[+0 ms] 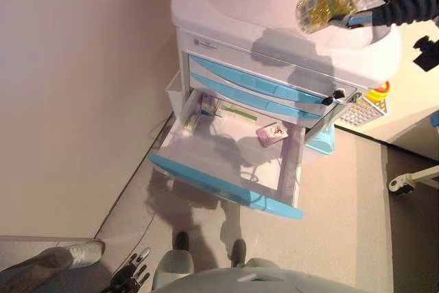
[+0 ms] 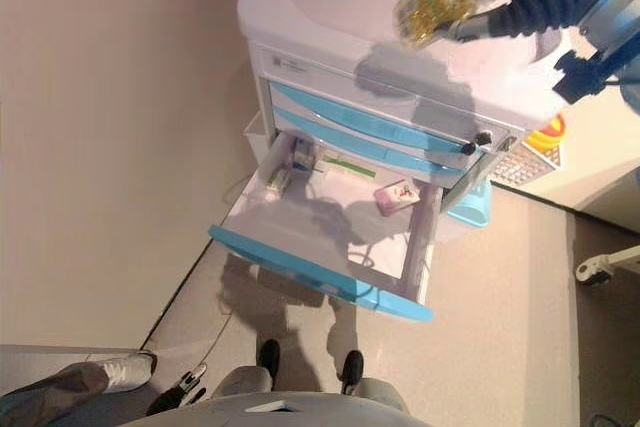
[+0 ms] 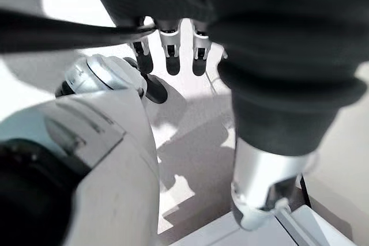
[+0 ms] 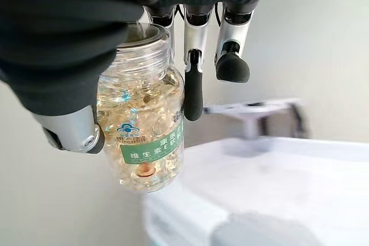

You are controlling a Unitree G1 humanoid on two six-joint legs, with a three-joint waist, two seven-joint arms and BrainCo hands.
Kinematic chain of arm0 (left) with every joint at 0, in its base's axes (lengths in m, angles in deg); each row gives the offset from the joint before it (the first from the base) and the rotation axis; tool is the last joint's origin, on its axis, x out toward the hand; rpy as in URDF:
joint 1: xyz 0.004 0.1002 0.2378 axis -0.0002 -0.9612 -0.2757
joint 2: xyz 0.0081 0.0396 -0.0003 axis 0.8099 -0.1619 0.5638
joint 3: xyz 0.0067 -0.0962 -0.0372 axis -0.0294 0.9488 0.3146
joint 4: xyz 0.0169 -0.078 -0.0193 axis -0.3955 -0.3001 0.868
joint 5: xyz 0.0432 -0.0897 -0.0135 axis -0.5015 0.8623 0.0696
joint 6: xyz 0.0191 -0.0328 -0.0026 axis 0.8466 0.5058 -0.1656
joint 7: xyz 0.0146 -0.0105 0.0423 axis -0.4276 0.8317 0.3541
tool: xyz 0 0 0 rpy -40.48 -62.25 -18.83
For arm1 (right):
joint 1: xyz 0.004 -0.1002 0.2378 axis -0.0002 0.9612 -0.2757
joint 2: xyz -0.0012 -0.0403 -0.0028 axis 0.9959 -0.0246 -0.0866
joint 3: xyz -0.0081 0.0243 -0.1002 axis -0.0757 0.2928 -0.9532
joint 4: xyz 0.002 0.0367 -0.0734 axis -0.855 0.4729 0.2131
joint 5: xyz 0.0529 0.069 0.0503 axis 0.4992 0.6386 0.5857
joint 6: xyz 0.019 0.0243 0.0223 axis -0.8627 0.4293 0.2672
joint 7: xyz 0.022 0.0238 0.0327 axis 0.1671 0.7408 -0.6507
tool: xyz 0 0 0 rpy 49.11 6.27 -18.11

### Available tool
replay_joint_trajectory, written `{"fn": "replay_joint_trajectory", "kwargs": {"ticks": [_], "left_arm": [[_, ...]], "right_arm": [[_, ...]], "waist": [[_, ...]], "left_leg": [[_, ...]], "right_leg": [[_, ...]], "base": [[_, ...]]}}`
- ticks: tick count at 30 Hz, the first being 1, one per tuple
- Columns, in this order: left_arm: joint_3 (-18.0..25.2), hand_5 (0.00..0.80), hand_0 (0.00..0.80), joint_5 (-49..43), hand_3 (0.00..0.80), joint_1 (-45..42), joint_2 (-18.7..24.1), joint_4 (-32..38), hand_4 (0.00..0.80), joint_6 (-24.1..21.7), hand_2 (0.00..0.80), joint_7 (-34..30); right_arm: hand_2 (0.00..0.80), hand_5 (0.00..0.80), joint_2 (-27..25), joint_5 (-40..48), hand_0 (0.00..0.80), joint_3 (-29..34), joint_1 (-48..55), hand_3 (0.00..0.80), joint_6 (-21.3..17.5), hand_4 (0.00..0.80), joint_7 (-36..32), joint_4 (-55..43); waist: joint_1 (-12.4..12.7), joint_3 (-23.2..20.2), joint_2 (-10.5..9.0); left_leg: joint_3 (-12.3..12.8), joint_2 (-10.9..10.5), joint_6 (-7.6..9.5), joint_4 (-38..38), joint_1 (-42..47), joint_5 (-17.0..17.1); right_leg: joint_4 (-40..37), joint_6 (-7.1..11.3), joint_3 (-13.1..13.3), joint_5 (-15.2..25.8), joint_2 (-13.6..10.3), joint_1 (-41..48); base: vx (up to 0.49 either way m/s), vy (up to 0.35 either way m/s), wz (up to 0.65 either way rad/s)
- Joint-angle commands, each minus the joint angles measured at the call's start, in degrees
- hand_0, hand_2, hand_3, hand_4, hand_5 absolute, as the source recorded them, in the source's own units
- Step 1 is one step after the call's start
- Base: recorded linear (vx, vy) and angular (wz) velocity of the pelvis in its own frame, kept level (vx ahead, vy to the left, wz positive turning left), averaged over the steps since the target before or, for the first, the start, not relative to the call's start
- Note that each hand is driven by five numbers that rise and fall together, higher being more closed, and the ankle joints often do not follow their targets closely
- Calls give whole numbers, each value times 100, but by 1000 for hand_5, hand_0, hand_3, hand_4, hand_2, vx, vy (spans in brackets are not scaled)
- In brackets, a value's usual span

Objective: Open the drawer and pick up the medicine

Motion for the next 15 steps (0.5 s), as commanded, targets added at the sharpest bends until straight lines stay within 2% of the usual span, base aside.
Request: {"fn": "replay_joint_trajectory", "kwargs": {"ticks": [1,7,15], "left_arm": [[-18,0,0,-130,0,-192,386,-29,0,117,0,59],[-86,0,0,-139,0,-202,536,133,0,320,0,147],[-141,0,0,-202,0,-180,653,221,0,501,0,181]], "right_arm": [[800,800,-171,182,800,-585,-784,800,163,800,432,728],[800,800,-60,119,800,-1894,-1980,800,354,800,368,2170],[800,800,419,-269,800,-3161,-2872,800,472,800,-17,3339]], "waist": [[248,-208,-216],[421,-165,-223],[644,-109,-159]], "left_leg": [[-265,-22,-60,254,-119,-647],[-386,-50,-47,257,-99,-643],[-530,-87,-44,236,-66,-611]], "right_leg": [[143,466,-287,-45,-259,61],[123,462,-378,-49,-287,137],[117,452,-496,-70,-348,219]], "base": [[41,-7,4],[44,-8,10],[41,4,9]]}}
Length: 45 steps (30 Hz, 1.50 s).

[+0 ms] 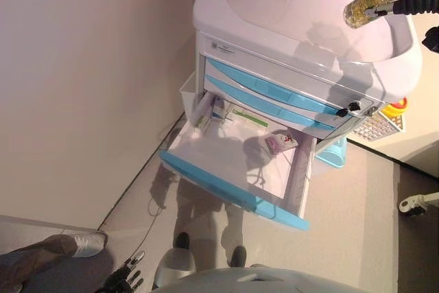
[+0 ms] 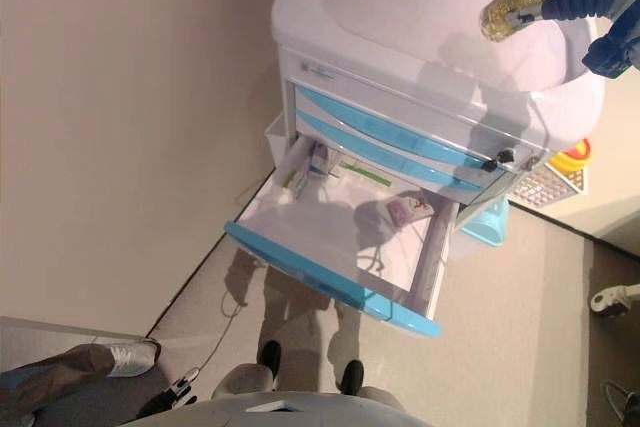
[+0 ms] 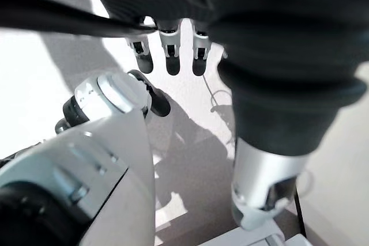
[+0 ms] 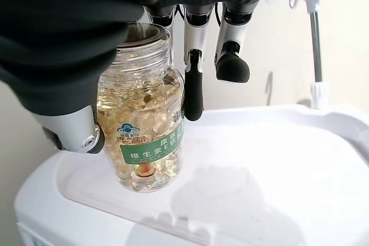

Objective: Open the drawer and pick up the medicine

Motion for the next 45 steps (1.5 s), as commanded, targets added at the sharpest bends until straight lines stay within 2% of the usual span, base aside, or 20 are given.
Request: {"fn": "replay_joint_trajectory", "kwargs": {"ticks": [1,12,18,27,31,40,45], "left_arm": [[-141,0,0,-197,0,-132,336,19,0,117,0,31],[-203,0,0,-297,0,-141,449,66,0,180,0,-23],[-223,0,0,-265,0,-113,562,103,0,171,0,-81],[-258,0,0,-233,0,-142,643,129,0,184,0,-128],[-248,0,0,-208,0,-194,655,135,0,148,0,-155],[-297,0,0,-207,0,-250,612,228,0,169,0,-123],[-312,0,0,-210,0,-234,627,216,0,202,0,-114]], "right_arm": [[800,800,160,-250,800,-467,-888,800,0,800,-27,393],[800,800,887,-844,800,-1141,-1074,800,-272,800,-587,1752],[800,800,1076,-1223,800,-1212,-1043,800,-369,800,-461,2403],[800,800,1026,-1184,800,-1093,-1179,800,23,800,222,2853],[800,800,881,-1509,800,-1157,-1337,800,101,800,445,2967],[800,800,820,-1941,800,-1284,-1424,800,157,800,523,3159],[800,800,940,-1830,800,-1226,-1271,800,105,800,259,3246]], "waist": [[254,-98,-138],[624,55,-75],[771,173,-55],[840,255,2],[828,221,-9],[837,113,8],[864,108,47]], "left_leg": [[-266,-57,-33,249,-147,-608],[-561,-96,-35,277,-208,-576],[-686,-104,-27,256,-278,-528],[-813,-124,-33,211,-353,-464],[-781,-128,-29,211,-342,-463],[-753,-127,-31,192,-310,-450],[-769,-123,-31,182,-316,-426]], "right_leg": [[394,457,-235,-110,-350,-104],[419,414,-382,-168,-359,-44],[426,399,-438,-182,-327,-57],[403,406,-460,-158,-294,-96],[397,421,-453,-144,-294,-93],[378,432,-453,-143,-305,-64],[383,421,-462,-154,-312,-60]], "base": [[52,4,8],[37,-10,9],[3,-36,7],[-4,-10,3],[15,-9,7],[7,-2,0],[0,0,0]]}}
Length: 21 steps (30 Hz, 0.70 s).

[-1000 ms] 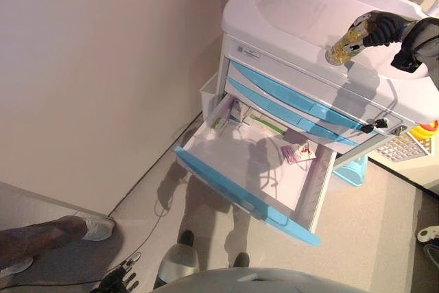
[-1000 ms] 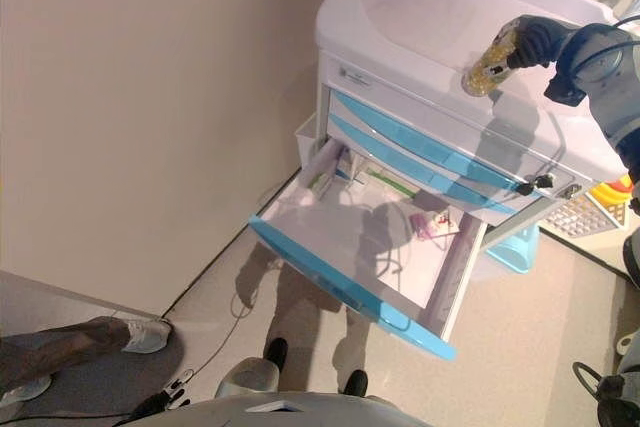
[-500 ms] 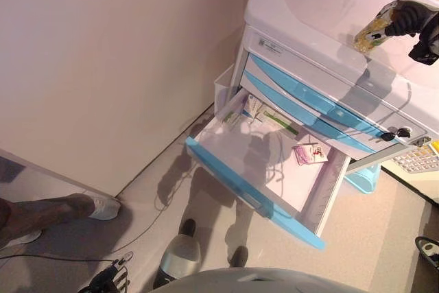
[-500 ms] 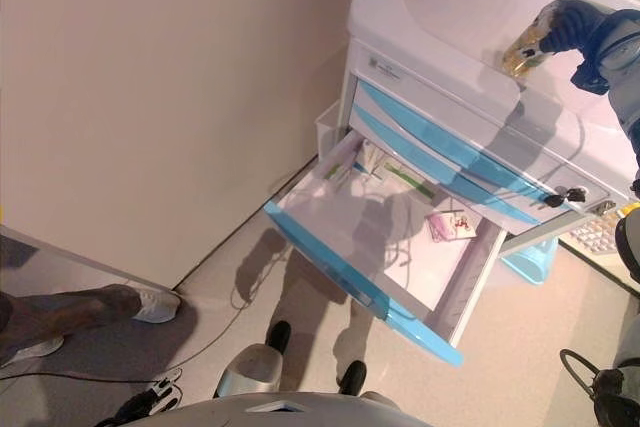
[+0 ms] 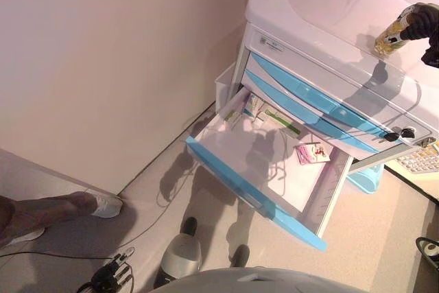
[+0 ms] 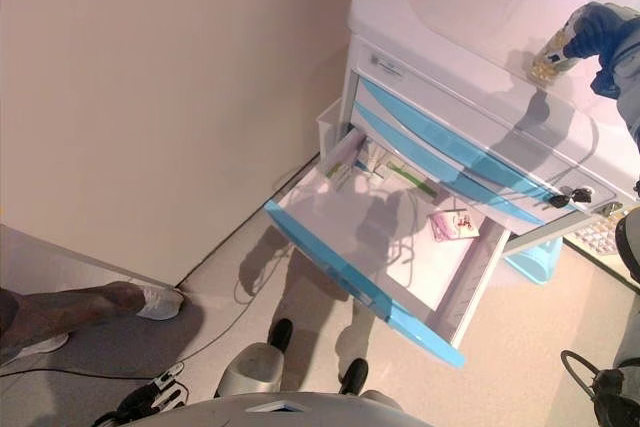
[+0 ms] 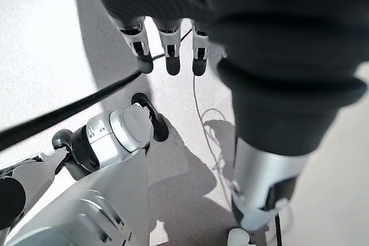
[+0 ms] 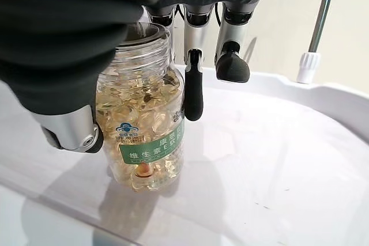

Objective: Open the drawer and pick up the medicine

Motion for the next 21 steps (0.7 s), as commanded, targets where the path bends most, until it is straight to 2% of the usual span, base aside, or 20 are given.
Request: {"fn": "replay_joint_trajectory", "kwargs": {"ticks": [1,7,8,9,21], "left_arm": [[-308,0,0,-152,0,-236,249,-6,0,-12,0,-5],[-303,0,0,-186,0,-195,302,-81,0,-40,0,-71],[-311,0,0,-192,0,-186,302,-89,0,-46,0,-70],[-315,0,0,-189,0,-191,301,-110,0,-64,0,-89],[-377,0,0,-133,0,-193,300,-102,0,-104,0,-151]], "right_arm": [[800,800,-129,-53,800,-526,-562,800,30,800,32,177],[800,800,-22,-59,800,-491,-483,800,65,800,19,455],[464,464,-5,-76,464,-450,-459,464,117,464,55,503],[0,0,-1,-140,0,-434,-450,0,110,0,93,551],[0,0,-32,-374,0,-399,-553,0,476,0,726,731]], "waist": [[110,-227,1],[159,-162,46],[164,-159,50],[167,-160,55],[189,-134,81]], "left_leg": [[-300,-40,1,160,-209,-465],[-347,-42,-10,135,-249,-426],[-349,-47,-9,137,-260,-422],[-352,-50,-7,135,-263,-419],[-371,-57,-10,124,-293,-400]], "right_leg": [[510,418,-33,-157,-285,-222],[508,404,-70,-155,-287,-246],[506,402,-77,-155,-286,-251],[507,400,-79,-155,-286,-257],[494,395,-85,-143,-269,-282]], "base": [[0,0,0],[-20,-18,4],[-12,-8,3],[0,0,0],[0,0,0]]}}
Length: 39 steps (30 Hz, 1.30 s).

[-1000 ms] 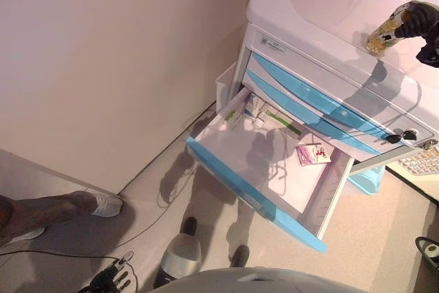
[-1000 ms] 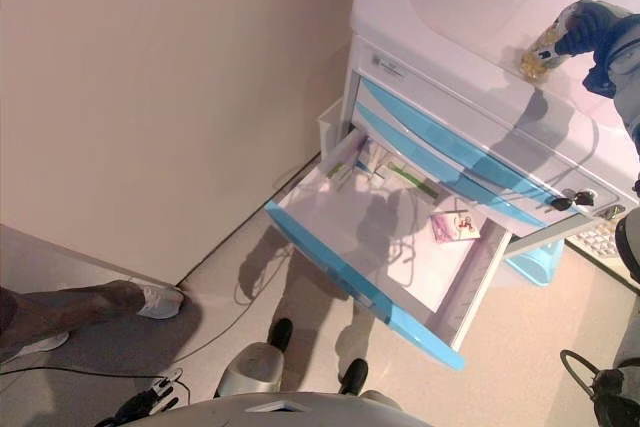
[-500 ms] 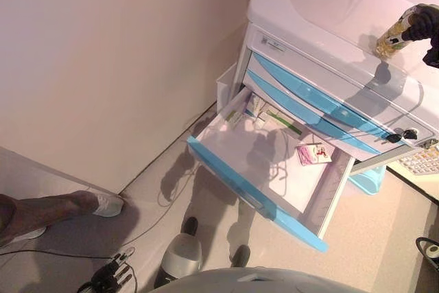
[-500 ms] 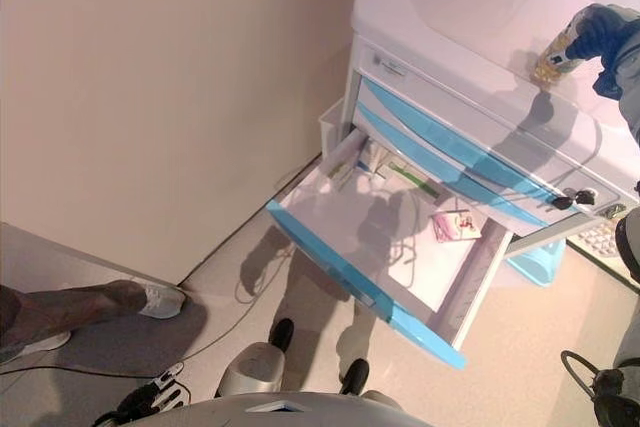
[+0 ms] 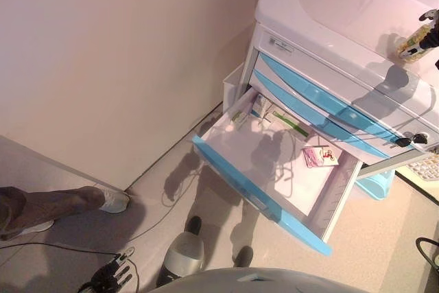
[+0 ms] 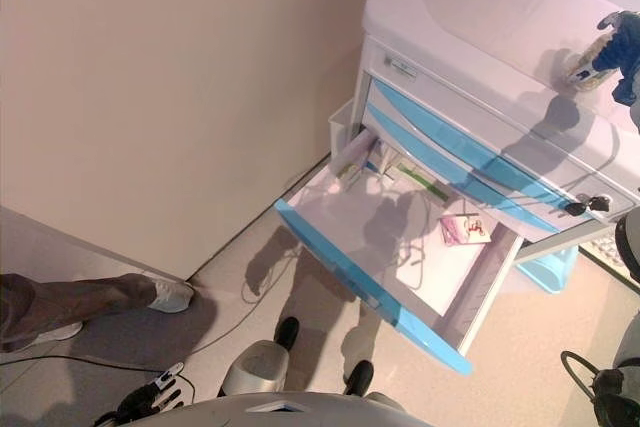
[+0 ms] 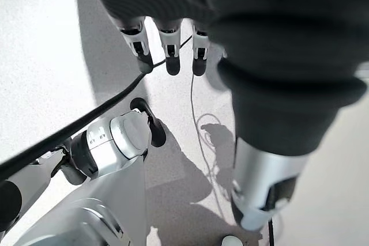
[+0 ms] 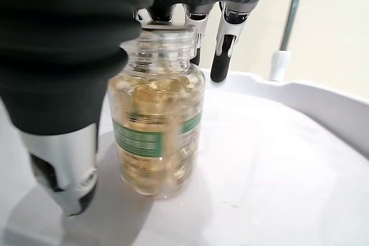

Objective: Open the drawer and pick up the medicine

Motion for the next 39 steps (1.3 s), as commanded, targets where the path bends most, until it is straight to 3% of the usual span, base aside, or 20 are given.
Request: {"fn": "replay_joint_trajectory", "kwargs": {"ticks": [1,7,24,39], "left_arm": [[-366,0,0,-150,0,-200,298,-79,0,-90,0,-139],[-371,0,0,-151,0,-229,279,-115,0,-129,0,-183],[-364,0,0,-77,0,-341,133,-119,0,-131,0,-107],[-186,0,0,-39,0,-518,83,86,0,-110,0,-219]], "right_arm": [[0,0,-48,-182,0,-424,-558,0,135,0,402,35],[0,0,-92,-190,0,-502,-645,0,78,0,664,-47],[0,0,-398,-144,0,-969,-1426,0,469,0,1358,-586],[0,0,-1145,402,0,-2260,-2983,0,714,0,1202,-1440]], "waist": [[61,-157,-39],[34,-173,-62],[-105,-366,-144],[-443,-654,-239]], "left_leg": [[-247,-29,-4,118,-268,-410],[-205,-12,-5,130,-273,-424],[-73,17,-32,75,-142,-455],[176,52,-65,22,-26,-514]], "right_leg": [[494,396,-33,-141,-259,-298],[499,395,-19,-138,-249,-315],[458,412,52,-136,-246,-258],[418,450,217,-121,-235,-289]], "base": [[0,0,0],[0,0,0],[3,2,-1],[-11,9,-7]]}}
